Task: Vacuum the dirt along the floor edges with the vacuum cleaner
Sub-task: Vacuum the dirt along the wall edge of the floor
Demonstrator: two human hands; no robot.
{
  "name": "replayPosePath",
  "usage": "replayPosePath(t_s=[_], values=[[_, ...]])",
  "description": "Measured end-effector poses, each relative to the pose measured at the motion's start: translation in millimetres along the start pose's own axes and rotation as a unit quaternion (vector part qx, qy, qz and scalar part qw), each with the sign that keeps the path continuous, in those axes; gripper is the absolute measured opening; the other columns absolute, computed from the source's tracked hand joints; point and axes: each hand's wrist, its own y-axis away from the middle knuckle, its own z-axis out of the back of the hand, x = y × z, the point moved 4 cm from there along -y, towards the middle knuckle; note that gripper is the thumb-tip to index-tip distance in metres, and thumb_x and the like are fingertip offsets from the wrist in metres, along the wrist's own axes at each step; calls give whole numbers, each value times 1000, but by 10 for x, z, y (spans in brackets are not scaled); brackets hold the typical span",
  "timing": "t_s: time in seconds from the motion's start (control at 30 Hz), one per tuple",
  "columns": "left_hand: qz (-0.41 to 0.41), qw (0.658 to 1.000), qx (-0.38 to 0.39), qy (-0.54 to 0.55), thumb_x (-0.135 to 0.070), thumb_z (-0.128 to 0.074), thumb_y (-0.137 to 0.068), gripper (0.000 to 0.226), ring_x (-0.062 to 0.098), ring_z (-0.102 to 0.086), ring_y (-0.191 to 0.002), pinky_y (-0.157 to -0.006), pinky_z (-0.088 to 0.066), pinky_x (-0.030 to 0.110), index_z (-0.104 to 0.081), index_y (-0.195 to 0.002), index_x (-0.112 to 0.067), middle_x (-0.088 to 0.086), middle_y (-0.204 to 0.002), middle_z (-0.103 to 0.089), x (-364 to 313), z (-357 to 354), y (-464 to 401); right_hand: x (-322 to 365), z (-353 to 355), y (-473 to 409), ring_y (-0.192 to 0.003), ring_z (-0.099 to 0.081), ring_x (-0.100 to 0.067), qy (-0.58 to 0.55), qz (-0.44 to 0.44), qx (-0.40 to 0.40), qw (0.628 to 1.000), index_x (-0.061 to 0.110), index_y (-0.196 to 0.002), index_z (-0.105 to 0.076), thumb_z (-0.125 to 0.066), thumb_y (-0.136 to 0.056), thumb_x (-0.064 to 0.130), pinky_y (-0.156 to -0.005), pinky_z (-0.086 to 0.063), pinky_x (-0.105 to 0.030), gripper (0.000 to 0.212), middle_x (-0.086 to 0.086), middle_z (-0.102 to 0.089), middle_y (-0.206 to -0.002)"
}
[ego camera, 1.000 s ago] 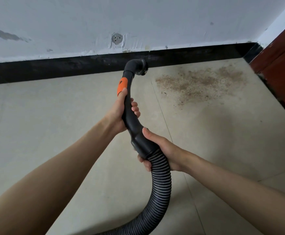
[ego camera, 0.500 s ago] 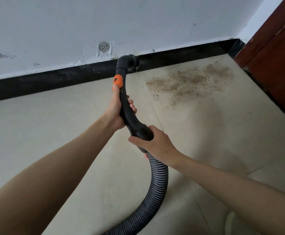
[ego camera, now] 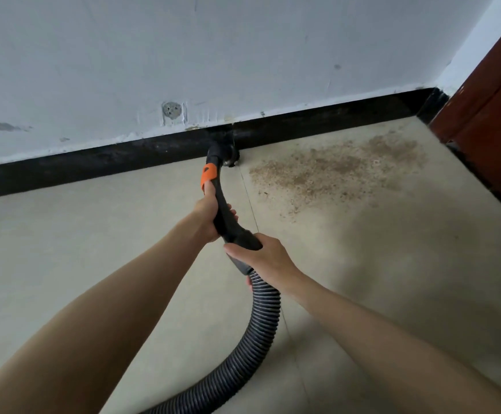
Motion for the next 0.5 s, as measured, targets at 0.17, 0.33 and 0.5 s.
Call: replayPosePath(t_s=[0.17, 0.33, 0.5], values=[[-30, 999, -42, -15, -69, -44, -87, 61, 18, -45, -45, -48, -44, 27, -45, -83, -8, 5, -60, -43, 31, -247, -196, -142, 145, -231, -44, -59, -19, -50, -28, 19, 998, 13, -85, -59, -81, -73, 40, -48, -50, -28, 37, -3, -60, -63], [-58, 994, -87, -39, -68, -45, -86, 62, 19, -46, -47, -47, -45, 28, -48, -96, -7, 6, -65, -46, 150, -284, -326, -362, 191, -274, -43, -57, -12, -55, -13, 10, 998, 13, -85, -60, -80, -75, 39, -45, -47, -22, 34, 5, -61, -58], [-66, 993, -65, -70, -69, -45, -86, 64, 18, -48, -46, -45, -47, 26, -50, -98, -7, 6, -65, -47, 197, -298, -360, -460, 162, -260, -44, -57, -11, -64, 0, -13, 998, 17, -84, -60, -80, -73, 40, -46, -46, -22, 32, 8, -61, -56]])
